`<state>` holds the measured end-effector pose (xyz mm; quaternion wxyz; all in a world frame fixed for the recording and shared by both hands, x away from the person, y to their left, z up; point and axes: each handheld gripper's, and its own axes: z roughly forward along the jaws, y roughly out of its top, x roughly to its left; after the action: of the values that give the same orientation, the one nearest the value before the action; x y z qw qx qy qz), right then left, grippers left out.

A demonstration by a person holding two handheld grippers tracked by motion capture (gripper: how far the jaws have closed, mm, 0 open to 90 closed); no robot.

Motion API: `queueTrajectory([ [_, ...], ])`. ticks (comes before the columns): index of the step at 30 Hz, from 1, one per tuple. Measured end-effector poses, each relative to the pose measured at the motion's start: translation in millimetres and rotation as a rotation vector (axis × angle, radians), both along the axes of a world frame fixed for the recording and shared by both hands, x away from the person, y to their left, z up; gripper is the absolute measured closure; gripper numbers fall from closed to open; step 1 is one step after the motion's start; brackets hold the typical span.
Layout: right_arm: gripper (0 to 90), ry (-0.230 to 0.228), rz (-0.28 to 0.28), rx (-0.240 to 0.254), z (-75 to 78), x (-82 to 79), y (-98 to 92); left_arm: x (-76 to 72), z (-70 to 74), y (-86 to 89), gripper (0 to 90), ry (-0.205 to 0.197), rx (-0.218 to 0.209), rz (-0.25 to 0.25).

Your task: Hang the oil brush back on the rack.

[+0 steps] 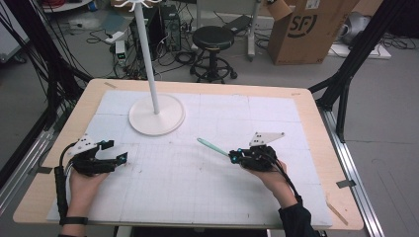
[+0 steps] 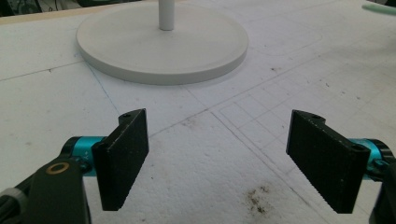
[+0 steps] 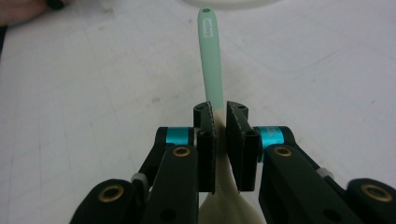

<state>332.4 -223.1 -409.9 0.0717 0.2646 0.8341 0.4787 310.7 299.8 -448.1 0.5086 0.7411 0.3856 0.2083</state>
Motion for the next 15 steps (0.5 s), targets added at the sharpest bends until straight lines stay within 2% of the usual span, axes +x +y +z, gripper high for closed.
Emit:
queueTrajectory([
  [1,83.1,0.0,0.0,0.0,0.0,0.0,0.0,-0.1,0.0,0.0,21.6,0.001,-0.004,0.001],
  [3,83.1,-0.013,0.001,0.026,12.0,4.8,5.4,0.0,-0.1,0.1,21.5,0.001,-0.006,0.001],
  [4,83.1,-0.013,0.001,0.026,12.0,4.8,5.4,0.0,0.0,0.4,21.5,0.0,-0.005,0.001],
  [9,83.1,-0.038,0.008,0.059,32.4,13.9,15.9,-0.1,-0.1,0.8,21.3,-0.001,-0.011,-0.003],
  [15,83.2,-0.07,0.002,0.099,62.2,25.2,25.7,0.0,-0.1,1.8,21.2,0.001,-0.02,-0.007],
])
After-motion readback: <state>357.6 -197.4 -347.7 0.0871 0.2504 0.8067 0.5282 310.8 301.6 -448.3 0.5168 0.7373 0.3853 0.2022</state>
